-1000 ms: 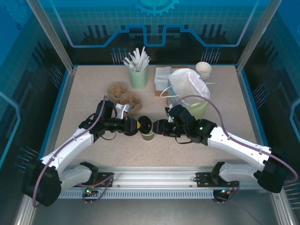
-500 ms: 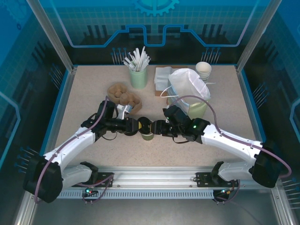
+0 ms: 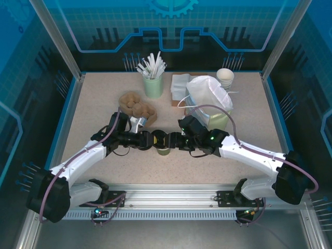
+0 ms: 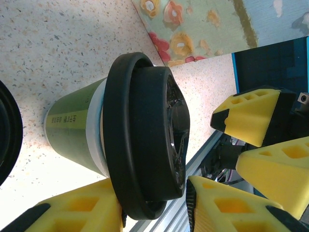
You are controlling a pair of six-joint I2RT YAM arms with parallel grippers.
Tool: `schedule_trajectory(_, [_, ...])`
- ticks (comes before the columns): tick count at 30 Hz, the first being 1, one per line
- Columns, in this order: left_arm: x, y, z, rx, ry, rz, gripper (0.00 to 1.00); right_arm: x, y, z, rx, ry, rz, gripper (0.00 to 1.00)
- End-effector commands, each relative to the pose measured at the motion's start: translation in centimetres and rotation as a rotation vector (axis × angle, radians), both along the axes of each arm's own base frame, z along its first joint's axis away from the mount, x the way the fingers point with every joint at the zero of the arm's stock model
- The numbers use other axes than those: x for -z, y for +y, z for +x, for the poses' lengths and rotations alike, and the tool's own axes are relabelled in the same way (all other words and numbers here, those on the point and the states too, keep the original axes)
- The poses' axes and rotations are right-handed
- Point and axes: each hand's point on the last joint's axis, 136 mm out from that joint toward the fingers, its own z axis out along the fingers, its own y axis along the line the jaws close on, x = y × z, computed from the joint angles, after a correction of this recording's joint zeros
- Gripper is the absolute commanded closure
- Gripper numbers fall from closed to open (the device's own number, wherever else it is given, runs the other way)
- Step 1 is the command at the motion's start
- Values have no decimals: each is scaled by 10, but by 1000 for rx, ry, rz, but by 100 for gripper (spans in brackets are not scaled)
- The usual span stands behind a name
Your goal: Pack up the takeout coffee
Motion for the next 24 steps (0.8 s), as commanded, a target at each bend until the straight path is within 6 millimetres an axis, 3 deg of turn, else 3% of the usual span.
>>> schedule_trajectory(1, [-4,1,-3,30,-24,-2,61,-9,6,7,-11,-15,23,34])
schedule_trajectory(14, [-3,6,-4,44,-68,74,54,-12,6,7,-7,-8,32,34])
schedule_trajectory(24, [2,-4,-6,95,-68,121,53,-8,3,8,1,0,29,34])
